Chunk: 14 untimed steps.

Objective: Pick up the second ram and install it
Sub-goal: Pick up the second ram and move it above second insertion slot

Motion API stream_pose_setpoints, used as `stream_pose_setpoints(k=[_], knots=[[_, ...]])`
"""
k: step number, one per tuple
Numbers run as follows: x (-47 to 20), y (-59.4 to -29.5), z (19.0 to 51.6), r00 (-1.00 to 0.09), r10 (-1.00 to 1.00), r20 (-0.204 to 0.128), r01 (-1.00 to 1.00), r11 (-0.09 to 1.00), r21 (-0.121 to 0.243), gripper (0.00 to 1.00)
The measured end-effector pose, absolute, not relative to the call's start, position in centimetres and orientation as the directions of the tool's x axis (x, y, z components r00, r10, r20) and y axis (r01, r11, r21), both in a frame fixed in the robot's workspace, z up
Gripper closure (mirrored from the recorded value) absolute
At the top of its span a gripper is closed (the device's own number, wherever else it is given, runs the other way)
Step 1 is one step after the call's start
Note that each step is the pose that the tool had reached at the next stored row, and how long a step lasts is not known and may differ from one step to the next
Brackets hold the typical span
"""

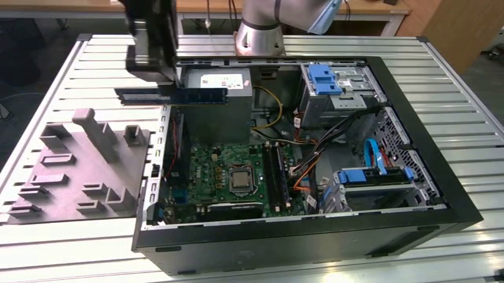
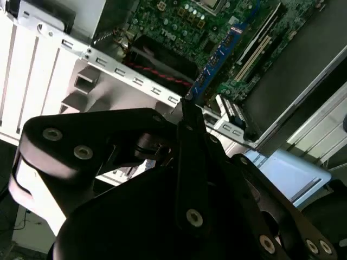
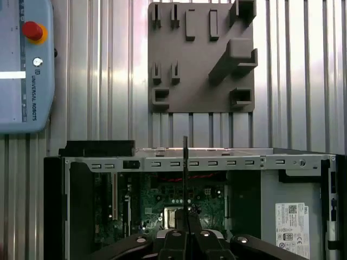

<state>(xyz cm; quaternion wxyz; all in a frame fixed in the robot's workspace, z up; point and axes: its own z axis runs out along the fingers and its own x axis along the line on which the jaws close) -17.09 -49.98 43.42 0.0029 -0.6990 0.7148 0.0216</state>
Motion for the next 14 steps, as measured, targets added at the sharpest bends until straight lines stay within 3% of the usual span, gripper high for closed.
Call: stream_pose_setpoints(k=[14], knots=[[-10.8, -50.0, 43.4, -0.023, -0.999, -0.034, -0.999, 0.022, 0.033, 0.89]])
